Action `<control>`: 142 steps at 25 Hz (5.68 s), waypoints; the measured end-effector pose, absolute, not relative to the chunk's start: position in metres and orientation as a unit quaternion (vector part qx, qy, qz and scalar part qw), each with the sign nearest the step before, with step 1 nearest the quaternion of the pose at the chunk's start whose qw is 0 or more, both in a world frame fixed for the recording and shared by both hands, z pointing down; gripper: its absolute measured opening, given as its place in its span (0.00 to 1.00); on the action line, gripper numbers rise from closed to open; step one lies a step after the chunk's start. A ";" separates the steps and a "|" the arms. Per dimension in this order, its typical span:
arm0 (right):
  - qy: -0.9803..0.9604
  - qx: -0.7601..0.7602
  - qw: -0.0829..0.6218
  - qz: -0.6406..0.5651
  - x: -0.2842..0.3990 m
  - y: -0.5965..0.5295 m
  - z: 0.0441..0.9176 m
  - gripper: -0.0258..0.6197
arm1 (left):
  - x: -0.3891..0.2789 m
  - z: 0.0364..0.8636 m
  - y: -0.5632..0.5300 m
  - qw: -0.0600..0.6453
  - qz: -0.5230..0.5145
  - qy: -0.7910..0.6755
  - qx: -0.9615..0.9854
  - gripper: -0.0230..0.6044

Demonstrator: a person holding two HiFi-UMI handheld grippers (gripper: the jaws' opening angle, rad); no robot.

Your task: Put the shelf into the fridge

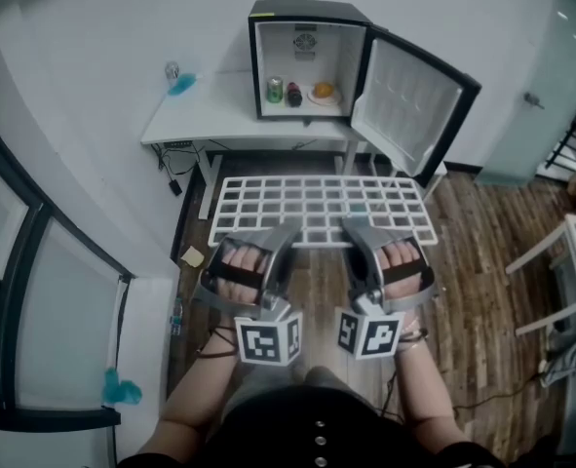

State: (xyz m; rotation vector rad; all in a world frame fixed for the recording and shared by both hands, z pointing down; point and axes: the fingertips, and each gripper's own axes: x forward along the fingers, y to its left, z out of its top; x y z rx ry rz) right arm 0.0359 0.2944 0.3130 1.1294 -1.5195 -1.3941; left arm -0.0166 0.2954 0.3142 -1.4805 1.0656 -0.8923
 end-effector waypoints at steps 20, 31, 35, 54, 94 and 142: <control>-0.594 0.467 0.389 -0.527 0.040 0.150 0.324 0.11 | -0.012 0.323 0.150 0.529 -0.365 0.436 -0.630 0.12; -0.582 0.479 0.394 -0.526 0.037 0.043 0.314 0.11 | -0.016 0.315 0.042 0.538 -0.353 0.429 -0.634 0.12; -0.582 0.490 0.384 -0.524 0.031 0.014 0.313 0.11 | -0.022 0.310 0.013 0.541 -0.353 0.428 -0.632 0.12; -0.586 0.496 0.389 -0.509 0.027 -0.064 0.332 0.11 | -0.027 0.329 -0.067 0.546 -0.361 0.405 -0.639 0.12; -0.610 0.438 0.351 -0.559 0.051 -0.281 0.336 0.11 | -0.001 0.333 -0.273 0.526 -0.383 0.457 -0.606 0.12; -0.613 0.434 0.358 -0.555 0.048 -0.332 0.358 0.11 | -0.005 0.355 -0.327 0.507 -0.389 0.445 -0.627 0.11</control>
